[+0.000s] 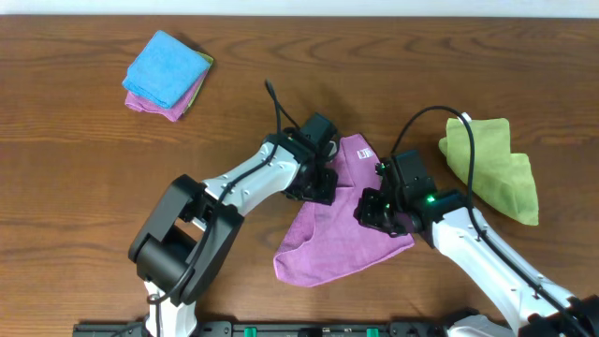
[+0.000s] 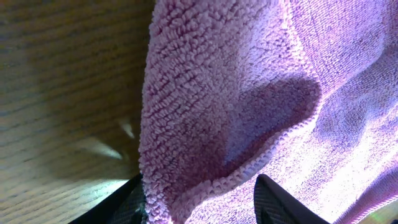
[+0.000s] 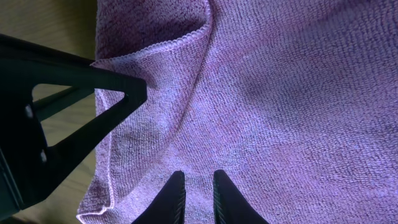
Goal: Fold the cloth
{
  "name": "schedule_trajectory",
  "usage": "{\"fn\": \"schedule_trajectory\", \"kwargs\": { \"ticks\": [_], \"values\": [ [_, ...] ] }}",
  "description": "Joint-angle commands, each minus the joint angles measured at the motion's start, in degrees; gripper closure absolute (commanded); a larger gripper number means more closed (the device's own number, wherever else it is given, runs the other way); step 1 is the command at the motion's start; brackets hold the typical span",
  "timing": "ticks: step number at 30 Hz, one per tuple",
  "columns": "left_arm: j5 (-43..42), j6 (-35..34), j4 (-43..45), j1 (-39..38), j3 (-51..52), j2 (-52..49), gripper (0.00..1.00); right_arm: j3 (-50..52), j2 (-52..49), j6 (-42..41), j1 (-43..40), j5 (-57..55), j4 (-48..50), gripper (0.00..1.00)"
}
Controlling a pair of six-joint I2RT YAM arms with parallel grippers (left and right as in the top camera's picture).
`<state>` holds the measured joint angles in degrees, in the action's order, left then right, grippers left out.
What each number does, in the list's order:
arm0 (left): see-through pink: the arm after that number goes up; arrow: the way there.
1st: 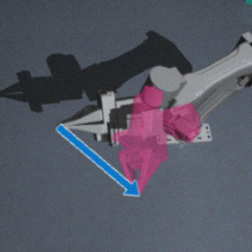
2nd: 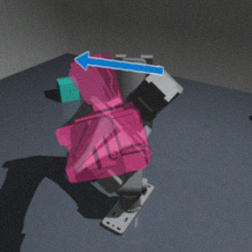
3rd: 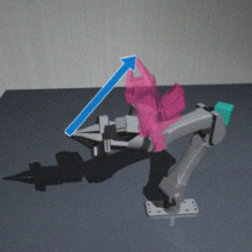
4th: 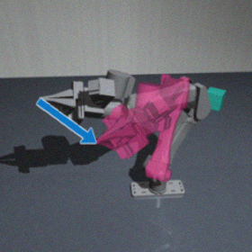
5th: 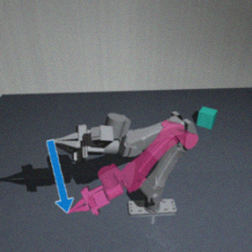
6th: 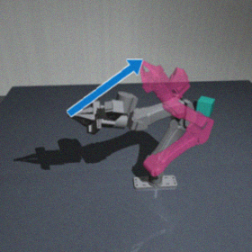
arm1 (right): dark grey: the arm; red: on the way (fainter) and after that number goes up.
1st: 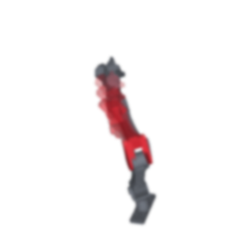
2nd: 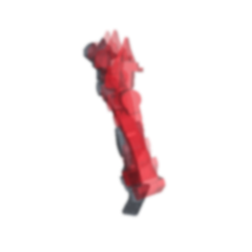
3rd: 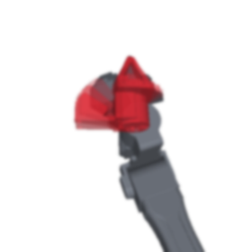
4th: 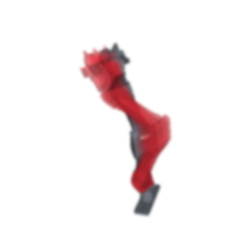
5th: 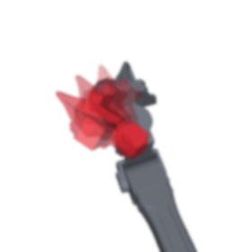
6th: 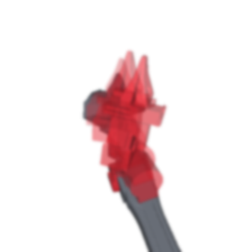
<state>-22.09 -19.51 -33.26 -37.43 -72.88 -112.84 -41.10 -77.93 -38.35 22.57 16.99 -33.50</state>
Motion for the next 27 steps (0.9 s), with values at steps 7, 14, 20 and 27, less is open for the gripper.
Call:
{"fn": "schedule_trajectory", "kwargs": {
  "ticks": [7, 14, 20, 27],
  "values": [
    [1.68, 1.07, -2.73, 0.44, -4.24, 0.15, 0.45, 0.28, 0.46, 1.18, -0.5, 0.35, -0.11, 0.83],
    [2.08, 1.55, -3.34, 0.46, -4.24, 0.15, 0.46, 0.28, 0.46, 1.36, -0.5, 0.37, 0.15, 0.83],
    [2.97, 1.51, -4.09, 0.76, -4.24, 0.15, 0.45, 0.28, 0.46, 1.38, -0.5, 0.37, 0.15, 0.83],
    [2.99, 1.53, -5.29, 0.76, -4.83, 0.15, 0.46, 0.28, 0.46, 1.38, -0.5, 0.37, 0.28, 0.83]
  ]
}}
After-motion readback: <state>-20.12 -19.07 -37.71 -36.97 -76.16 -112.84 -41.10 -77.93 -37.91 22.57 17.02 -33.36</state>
